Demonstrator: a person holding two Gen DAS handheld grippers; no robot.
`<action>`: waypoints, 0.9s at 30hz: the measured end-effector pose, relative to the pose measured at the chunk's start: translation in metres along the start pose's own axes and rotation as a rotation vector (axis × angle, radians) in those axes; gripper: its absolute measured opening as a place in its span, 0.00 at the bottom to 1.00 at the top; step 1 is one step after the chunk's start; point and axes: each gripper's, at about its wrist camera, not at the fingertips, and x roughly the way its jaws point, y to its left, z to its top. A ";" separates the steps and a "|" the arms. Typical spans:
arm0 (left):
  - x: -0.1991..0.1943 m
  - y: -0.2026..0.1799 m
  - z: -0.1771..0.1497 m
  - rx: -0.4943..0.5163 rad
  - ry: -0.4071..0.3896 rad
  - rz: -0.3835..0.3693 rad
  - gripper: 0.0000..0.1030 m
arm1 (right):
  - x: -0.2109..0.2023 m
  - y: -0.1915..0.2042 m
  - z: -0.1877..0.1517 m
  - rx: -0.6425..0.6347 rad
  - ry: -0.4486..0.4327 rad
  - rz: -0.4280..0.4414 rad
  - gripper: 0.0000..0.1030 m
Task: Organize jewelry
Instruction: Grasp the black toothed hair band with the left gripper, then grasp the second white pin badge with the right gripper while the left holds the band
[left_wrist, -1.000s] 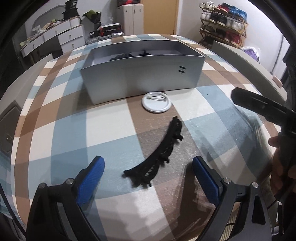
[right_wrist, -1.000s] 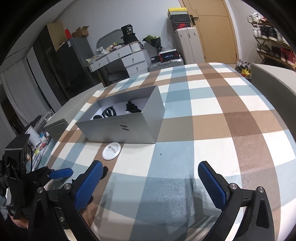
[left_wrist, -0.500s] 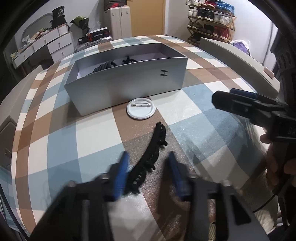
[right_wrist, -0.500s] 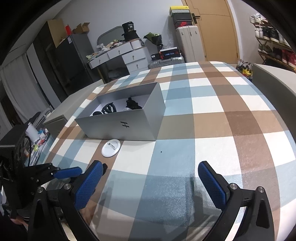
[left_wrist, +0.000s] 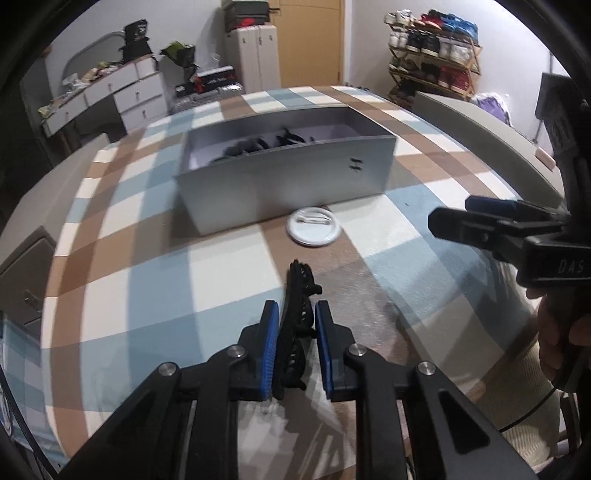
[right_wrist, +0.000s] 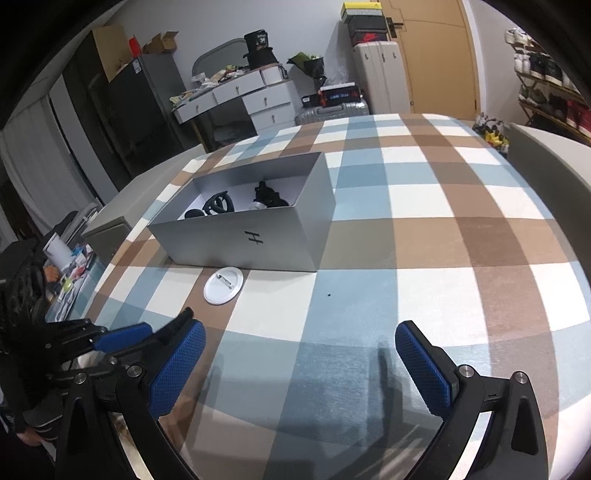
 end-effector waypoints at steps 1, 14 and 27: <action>-0.002 0.002 0.000 -0.007 -0.009 0.012 0.14 | 0.003 0.002 0.001 -0.009 0.009 0.001 1.00; -0.007 0.063 -0.007 -0.181 -0.057 0.034 0.02 | 0.057 0.063 0.021 -0.162 0.121 0.021 0.92; -0.005 0.073 -0.014 -0.242 -0.024 -0.207 0.06 | 0.081 0.100 0.018 -0.344 0.134 -0.099 0.62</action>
